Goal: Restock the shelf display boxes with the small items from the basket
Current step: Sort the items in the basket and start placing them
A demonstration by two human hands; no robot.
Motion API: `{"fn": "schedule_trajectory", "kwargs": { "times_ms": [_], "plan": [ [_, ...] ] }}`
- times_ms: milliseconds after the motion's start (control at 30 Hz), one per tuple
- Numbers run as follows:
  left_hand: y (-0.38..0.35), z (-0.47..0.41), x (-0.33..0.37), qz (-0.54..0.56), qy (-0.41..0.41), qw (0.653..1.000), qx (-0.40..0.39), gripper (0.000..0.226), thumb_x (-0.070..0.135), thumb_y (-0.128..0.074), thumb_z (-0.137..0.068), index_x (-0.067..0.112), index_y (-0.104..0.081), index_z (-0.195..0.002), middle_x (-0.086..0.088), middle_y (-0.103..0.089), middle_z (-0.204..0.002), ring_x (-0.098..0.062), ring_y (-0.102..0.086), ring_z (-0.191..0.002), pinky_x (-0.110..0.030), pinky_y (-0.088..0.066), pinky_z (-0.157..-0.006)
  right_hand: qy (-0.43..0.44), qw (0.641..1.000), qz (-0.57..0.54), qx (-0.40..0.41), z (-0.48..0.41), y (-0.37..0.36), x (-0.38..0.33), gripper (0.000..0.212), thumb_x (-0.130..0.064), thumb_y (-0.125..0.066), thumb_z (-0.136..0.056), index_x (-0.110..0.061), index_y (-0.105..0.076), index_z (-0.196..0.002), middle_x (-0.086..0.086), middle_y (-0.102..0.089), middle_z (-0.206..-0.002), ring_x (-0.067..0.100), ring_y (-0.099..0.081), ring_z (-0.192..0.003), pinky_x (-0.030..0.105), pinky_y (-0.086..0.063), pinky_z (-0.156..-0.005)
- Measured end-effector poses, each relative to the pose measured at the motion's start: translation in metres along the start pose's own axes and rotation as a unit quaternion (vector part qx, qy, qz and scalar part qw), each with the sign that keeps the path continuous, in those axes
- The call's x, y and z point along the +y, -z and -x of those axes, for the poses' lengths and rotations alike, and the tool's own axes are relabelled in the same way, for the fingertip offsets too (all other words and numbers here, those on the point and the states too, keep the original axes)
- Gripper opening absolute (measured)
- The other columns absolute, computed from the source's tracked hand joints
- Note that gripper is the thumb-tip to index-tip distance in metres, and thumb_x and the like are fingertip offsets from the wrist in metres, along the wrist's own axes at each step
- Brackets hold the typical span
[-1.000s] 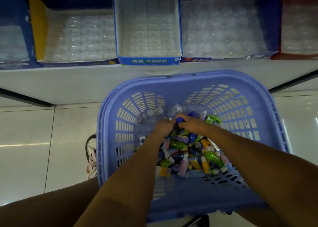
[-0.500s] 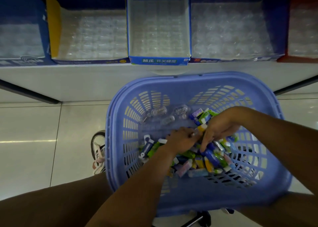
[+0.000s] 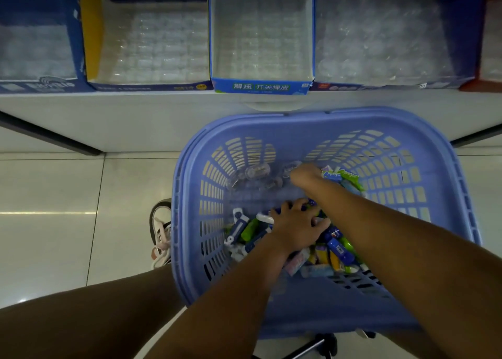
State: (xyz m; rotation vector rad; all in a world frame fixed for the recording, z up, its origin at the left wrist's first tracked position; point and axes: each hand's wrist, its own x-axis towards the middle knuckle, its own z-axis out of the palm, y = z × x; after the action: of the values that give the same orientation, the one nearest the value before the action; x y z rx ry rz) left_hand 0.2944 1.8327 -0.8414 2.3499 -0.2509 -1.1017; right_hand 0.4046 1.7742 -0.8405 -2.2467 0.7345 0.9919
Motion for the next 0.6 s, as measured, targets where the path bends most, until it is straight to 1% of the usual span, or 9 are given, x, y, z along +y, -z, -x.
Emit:
{"fn": "schedule_trajectory", "kwargs": {
  "times_ms": [67, 167, 233, 267, 300, 367, 467, 533, 600],
  "plan": [
    [-0.001, 0.002, -0.005, 0.026, 0.01, 1.0, 0.014, 0.051, 0.056, -0.025, -0.096, 0.038, -0.027, -0.143, 0.003, -0.011, -0.158, -0.033, -0.011, -0.141, -0.059, -0.009, -0.11, -0.031, 0.997, -0.069, 0.001, 0.004, 0.001, -0.007, 0.035, -0.013, -0.035, -0.1, 0.001, -0.049, -0.128, 0.02, -0.051, -0.132, 0.034, -0.051, -0.12, 0.037, -0.041, -0.087],
    [-0.002, 0.003, -0.014, 0.039, 0.014, 0.999, 0.022, 0.048, 0.054, -0.021, -0.098, 0.043, -0.021, -0.145, 0.004, -0.011, -0.158, -0.028, -0.013, -0.143, -0.054, -0.009, -0.113, -0.003, 0.975, -0.207, -0.076, -0.001, -0.003, -0.014, 0.03, -0.004, -0.04, -0.097, 0.004, -0.05, -0.123, 0.018, -0.056, -0.122, 0.032, -0.057, -0.111, 0.037, -0.051, -0.09],
    [-0.004, 0.004, -0.016, 0.044, 0.014, 0.999, 0.019, 0.048, 0.056, -0.02, -0.098, 0.045, -0.021, -0.145, 0.006, -0.009, -0.159, -0.026, -0.012, -0.144, -0.053, -0.006, -0.114, -0.052, 0.939, -0.309, -0.139, -0.001, -0.009, -0.015, 0.015, 0.006, -0.042, -0.093, 0.002, -0.054, -0.101, 0.012, -0.058, -0.092, 0.023, -0.059, -0.082, 0.032, -0.054, -0.073],
    [-0.005, 0.003, -0.017, 0.048, 0.014, 0.998, 0.022, 0.048, 0.056, -0.021, -0.097, 0.045, -0.022, -0.144, 0.006, -0.009, -0.159, -0.025, -0.012, -0.144, -0.052, -0.006, -0.113, -0.058, 0.933, -0.315, -0.162, 0.002, -0.012, -0.017, 0.015, 0.007, -0.041, -0.093, 0.003, -0.054, -0.098, 0.011, -0.054, -0.081, 0.019, -0.055, -0.071, 0.029, -0.051, -0.065],
    [-0.006, 0.003, -0.017, 0.053, 0.014, 0.998, 0.026, 0.049, 0.058, -0.022, -0.096, 0.046, -0.023, -0.143, 0.006, -0.011, -0.158, -0.025, -0.013, -0.144, -0.053, -0.005, -0.113, -0.05, 0.934, -0.301, -0.184, 0.003, -0.016, -0.017, 0.018, 0.006, -0.039, -0.094, 0.004, -0.054, -0.105, 0.01, -0.052, -0.076, 0.017, -0.053, -0.067, 0.028, -0.049, -0.063],
    [-0.005, 0.0, -0.018, 0.075, 0.019, 0.997, 0.027, 0.054, 0.064, -0.024, -0.089, 0.048, -0.026, -0.142, 0.008, -0.014, -0.158, -0.023, -0.014, -0.144, -0.055, -0.005, -0.112, -0.018, 0.947, -0.264, -0.184, 0.004, -0.021, -0.016, 0.028, 0.0, -0.038, -0.097, 0.006, -0.05, -0.121, 0.01, -0.056, -0.08, 0.018, -0.056, -0.071, 0.028, -0.051, -0.068],
    [0.002, -0.005, -0.02, 0.146, 0.052, 0.988, 0.029, 0.063, 0.071, -0.039, -0.084, 0.044, -0.033, -0.141, 0.009, -0.021, -0.156, -0.02, -0.019, -0.143, -0.054, -0.006, -0.114, 0.029, 0.974, -0.161, -0.157, 0.001, -0.018, -0.001, 0.033, -0.003, -0.042, -0.095, 0.005, -0.051, -0.126, 0.023, -0.062, -0.113, 0.032, -0.062, -0.105, 0.039, -0.05, -0.097],
    [0.004, -0.006, -0.02, 0.19, 0.069, 0.978, 0.047, 0.058, 0.064, -0.046, -0.088, 0.039, -0.039, -0.14, 0.006, -0.027, -0.154, -0.02, -0.023, -0.142, -0.052, -0.011, -0.115, 0.075, 0.985, -0.095, -0.119, -0.007, -0.011, 0.016, 0.034, -0.004, -0.046, -0.092, 0.002, -0.055, -0.124, 0.023, -0.058, -0.125, 0.035, -0.056, -0.117, 0.043, -0.047, -0.101],
    [0.006, -0.002, -0.019, 0.237, 0.057, 0.967, 0.069, 0.051, 0.052, -0.046, -0.094, 0.033, -0.041, -0.141, 0.002, -0.034, -0.151, -0.022, -0.032, -0.138, -0.049, -0.022, -0.115, 0.11, 0.989, -0.07, -0.071, -0.012, -0.006, 0.033, 0.028, -0.004, -0.05, -0.09, -0.002, -0.062, -0.116, 0.021, -0.061, -0.122, 0.035, -0.057, -0.114, 0.044, -0.046, -0.1]
  ]
}}
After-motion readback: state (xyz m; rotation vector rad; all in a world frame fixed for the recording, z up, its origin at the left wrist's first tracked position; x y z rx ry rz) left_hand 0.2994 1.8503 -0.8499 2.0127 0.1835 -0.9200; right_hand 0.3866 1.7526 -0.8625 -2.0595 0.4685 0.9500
